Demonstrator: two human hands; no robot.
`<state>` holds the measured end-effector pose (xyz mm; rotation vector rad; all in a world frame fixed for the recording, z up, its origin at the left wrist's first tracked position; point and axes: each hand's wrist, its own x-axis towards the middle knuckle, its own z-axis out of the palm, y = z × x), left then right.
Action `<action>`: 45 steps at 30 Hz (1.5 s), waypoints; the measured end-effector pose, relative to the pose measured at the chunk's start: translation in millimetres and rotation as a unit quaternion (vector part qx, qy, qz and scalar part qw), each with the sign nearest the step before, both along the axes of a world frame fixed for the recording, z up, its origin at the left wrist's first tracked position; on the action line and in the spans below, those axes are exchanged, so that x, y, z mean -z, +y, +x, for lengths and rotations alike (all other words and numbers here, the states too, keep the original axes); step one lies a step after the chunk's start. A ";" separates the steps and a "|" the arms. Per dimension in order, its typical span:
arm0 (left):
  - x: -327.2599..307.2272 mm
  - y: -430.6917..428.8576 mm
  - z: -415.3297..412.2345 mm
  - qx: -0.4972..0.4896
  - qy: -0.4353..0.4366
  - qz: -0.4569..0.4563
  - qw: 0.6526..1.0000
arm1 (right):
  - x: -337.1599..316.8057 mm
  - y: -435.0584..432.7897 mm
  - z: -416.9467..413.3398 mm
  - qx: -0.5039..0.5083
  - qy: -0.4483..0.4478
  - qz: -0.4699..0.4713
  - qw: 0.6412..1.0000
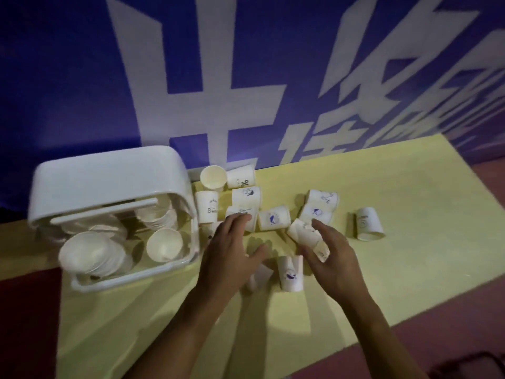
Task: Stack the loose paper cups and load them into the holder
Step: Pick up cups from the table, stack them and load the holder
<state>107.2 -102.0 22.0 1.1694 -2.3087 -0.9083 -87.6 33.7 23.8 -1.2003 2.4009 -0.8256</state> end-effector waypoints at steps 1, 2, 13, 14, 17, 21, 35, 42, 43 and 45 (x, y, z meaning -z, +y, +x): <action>-1.7 2.5 -25.5 0.027 -0.009 0.000 1.000 | -3.4 13.8 -18.7 0.025 -0.008 0.005 1.000; -1.9 4.3 -49.7 0.053 -0.018 0.002 0.998 | -6.5 25.9 -35.3 0.047 -0.020 0.010 0.999; 49.0 -13.8 -293.8 0.201 -0.271 -0.056 0.940 | 14.2 109.3 -203.7 0.113 -0.069 0.034 0.991; 53.7 -17.9 -303.9 0.207 -0.294 -0.063 0.931 | 19.9 110.4 -212.9 0.117 -0.079 0.039 0.989; 64.4 -25.3 -320.8 0.230 -0.346 -0.074 0.907 | 39.1 111.4 -231.7 0.117 -0.094 0.074 0.986; 71.1 -24.9 -329.5 0.234 -0.374 -0.071 0.895 | 56.6 101.6 -240.0 0.152 -0.140 0.115 0.972; 9.0 3.3 -245.7 -0.039 0.069 0.177 0.981 | 91.2 57.1 -221.5 0.264 -0.201 0.055 0.942; -12.1 5.2 -140.5 -0.063 0.199 0.189 0.959 | 26.0 27.2 -184.1 0.100 -0.120 -0.072 0.985; -15.6 5.0 -120.0 -0.064 0.203 0.180 0.960 | 13.5 17.5 -170.7 0.072 -0.109 -0.087 0.988; -21.3 5.6 -81.0 -0.072 0.198 0.159 0.965 | -8.0 0.5 -142.0 0.021 -0.086 -0.106 0.990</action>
